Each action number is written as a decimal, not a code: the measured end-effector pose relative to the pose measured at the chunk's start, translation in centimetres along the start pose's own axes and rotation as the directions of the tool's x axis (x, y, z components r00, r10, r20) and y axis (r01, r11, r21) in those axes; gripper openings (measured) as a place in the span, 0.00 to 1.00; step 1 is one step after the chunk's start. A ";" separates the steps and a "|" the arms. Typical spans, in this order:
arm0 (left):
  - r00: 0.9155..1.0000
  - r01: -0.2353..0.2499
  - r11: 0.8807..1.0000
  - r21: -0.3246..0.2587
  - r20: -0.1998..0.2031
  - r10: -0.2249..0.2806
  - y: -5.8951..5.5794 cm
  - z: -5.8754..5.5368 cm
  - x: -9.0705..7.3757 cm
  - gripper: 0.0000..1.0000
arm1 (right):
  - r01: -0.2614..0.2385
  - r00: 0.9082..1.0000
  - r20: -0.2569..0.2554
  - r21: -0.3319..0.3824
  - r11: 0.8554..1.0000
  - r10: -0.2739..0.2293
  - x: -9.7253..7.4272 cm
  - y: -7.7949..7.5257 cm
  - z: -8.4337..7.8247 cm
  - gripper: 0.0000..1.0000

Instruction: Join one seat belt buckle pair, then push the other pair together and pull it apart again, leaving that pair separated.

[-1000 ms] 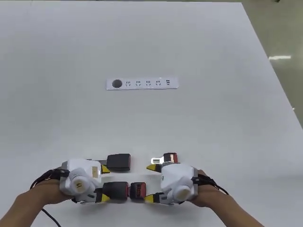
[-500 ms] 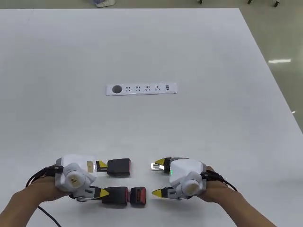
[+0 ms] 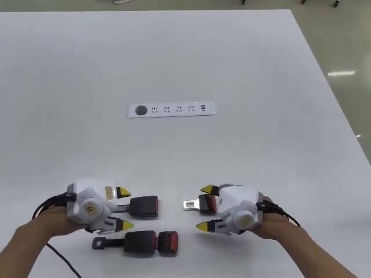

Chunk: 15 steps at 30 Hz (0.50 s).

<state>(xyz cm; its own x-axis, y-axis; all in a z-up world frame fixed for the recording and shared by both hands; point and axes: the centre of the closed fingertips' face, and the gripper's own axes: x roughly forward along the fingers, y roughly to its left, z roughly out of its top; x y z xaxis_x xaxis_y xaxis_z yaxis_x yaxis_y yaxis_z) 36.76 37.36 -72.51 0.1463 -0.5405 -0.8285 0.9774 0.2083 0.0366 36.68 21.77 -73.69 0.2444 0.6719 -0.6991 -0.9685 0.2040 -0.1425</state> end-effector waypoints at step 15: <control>0.997 0.047 0.999 0.018 -0.055 -0.046 0.9 -0.9 1.9 0.45 | -0.018 0.999 -0.045 0.014 1.000 0.018 -0.4 -0.7 -1.5 0.49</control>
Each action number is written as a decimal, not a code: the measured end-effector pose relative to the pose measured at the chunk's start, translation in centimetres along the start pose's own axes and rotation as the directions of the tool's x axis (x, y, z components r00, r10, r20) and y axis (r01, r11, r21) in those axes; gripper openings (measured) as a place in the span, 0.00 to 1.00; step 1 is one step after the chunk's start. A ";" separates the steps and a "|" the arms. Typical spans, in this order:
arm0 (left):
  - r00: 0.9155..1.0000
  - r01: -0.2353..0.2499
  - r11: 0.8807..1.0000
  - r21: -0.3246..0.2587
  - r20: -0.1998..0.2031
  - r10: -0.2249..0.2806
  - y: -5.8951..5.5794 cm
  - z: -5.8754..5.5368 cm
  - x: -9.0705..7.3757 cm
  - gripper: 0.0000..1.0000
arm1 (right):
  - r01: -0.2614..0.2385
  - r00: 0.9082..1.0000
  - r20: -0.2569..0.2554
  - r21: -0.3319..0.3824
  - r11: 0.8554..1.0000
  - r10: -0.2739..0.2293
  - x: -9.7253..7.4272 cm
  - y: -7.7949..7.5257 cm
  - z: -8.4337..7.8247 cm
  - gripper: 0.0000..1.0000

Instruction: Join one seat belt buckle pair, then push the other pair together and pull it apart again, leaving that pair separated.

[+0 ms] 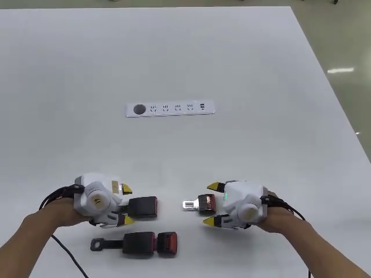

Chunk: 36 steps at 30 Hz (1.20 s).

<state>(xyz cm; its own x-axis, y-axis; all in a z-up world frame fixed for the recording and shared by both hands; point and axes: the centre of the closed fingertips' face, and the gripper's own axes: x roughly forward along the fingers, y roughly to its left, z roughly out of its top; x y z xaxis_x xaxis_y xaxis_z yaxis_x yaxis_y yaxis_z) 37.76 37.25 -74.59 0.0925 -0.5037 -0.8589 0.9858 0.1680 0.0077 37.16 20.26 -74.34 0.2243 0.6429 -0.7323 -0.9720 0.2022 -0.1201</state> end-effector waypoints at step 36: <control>0.986 0.107 0.987 0.117 -0.142 -0.090 -0.2 -0.5 2.7 0.33 | -0.095 0.993 -0.076 0.006 0.995 0.095 1.5 -0.6 -3.3 0.32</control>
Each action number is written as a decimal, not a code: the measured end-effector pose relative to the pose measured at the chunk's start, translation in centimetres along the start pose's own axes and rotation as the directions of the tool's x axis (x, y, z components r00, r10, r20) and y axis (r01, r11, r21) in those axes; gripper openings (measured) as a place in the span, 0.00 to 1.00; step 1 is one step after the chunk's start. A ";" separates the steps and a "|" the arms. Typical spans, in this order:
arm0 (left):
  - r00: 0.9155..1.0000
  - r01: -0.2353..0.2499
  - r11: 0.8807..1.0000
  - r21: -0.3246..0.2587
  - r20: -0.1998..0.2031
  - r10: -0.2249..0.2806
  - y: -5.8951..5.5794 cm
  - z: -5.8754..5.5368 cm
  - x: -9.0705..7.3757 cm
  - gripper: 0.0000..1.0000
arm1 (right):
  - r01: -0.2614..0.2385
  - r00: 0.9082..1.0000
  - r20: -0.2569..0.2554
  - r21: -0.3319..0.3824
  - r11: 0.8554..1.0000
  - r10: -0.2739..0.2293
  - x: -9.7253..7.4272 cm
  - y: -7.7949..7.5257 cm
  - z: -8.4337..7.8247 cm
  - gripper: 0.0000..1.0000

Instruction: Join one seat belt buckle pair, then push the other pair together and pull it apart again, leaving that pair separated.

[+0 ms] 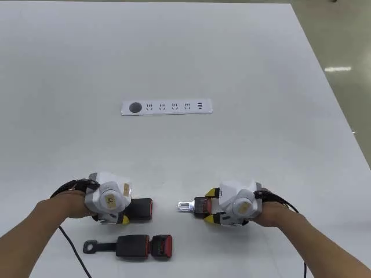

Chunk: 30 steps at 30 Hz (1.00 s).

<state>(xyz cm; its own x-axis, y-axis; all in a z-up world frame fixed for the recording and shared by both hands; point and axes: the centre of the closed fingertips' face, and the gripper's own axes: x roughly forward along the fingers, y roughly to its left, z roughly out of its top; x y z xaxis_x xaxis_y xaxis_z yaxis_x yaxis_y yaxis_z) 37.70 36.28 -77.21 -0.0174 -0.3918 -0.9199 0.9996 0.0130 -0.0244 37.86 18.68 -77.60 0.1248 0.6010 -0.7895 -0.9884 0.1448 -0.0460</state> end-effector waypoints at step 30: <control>1.000 0.004 1.000 -0.029 -0.009 -0.005 0.3 -0.9 0.4 0.32 | -0.017 1.000 -0.017 -0.042 0.999 0.016 0.6 0.2 0.3 0.30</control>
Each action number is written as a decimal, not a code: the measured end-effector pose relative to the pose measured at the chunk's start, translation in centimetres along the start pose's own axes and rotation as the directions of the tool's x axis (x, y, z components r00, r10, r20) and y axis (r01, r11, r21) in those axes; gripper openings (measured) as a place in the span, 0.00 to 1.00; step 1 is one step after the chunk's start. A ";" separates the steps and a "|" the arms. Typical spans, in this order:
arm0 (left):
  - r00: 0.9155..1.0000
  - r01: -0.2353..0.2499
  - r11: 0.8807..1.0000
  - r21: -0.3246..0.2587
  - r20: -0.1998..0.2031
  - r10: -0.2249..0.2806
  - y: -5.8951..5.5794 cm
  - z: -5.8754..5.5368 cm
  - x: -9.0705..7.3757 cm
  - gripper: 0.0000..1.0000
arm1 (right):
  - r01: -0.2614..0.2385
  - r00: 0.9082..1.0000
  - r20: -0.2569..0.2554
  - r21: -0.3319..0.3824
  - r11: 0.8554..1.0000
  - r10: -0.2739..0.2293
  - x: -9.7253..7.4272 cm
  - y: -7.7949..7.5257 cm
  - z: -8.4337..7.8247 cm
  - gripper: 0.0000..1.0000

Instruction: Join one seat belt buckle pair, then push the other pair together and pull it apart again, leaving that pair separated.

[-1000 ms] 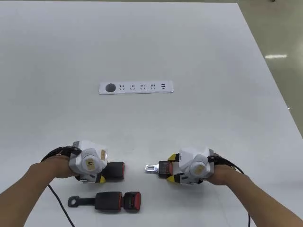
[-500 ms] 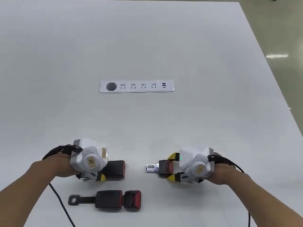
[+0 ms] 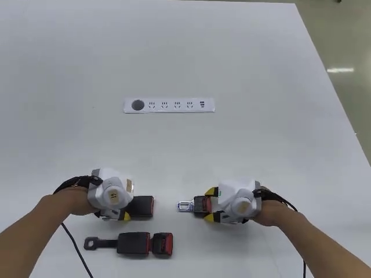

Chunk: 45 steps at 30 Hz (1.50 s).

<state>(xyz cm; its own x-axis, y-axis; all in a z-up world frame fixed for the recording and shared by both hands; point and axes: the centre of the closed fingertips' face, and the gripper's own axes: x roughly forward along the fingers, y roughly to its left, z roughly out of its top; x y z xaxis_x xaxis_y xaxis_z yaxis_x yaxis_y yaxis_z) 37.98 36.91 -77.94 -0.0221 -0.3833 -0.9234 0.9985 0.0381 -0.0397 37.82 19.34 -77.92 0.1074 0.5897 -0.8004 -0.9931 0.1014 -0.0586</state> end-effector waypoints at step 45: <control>1.000 -0.005 1.000 -0.022 -0.014 0.005 -0.1 0.1 -0.2 0.32 | -0.038 0.998 0.044 -0.009 0.999 0.038 3.4 0.4 4.3 0.30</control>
<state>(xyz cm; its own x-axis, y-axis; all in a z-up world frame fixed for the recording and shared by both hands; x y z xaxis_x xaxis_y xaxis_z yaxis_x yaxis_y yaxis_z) 37.87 36.89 -77.73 -0.0179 -0.3703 -0.9287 0.9973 0.0601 -0.0432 37.95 24.86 -78.08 0.0712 0.6281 -0.7749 -0.9969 0.0717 -0.0335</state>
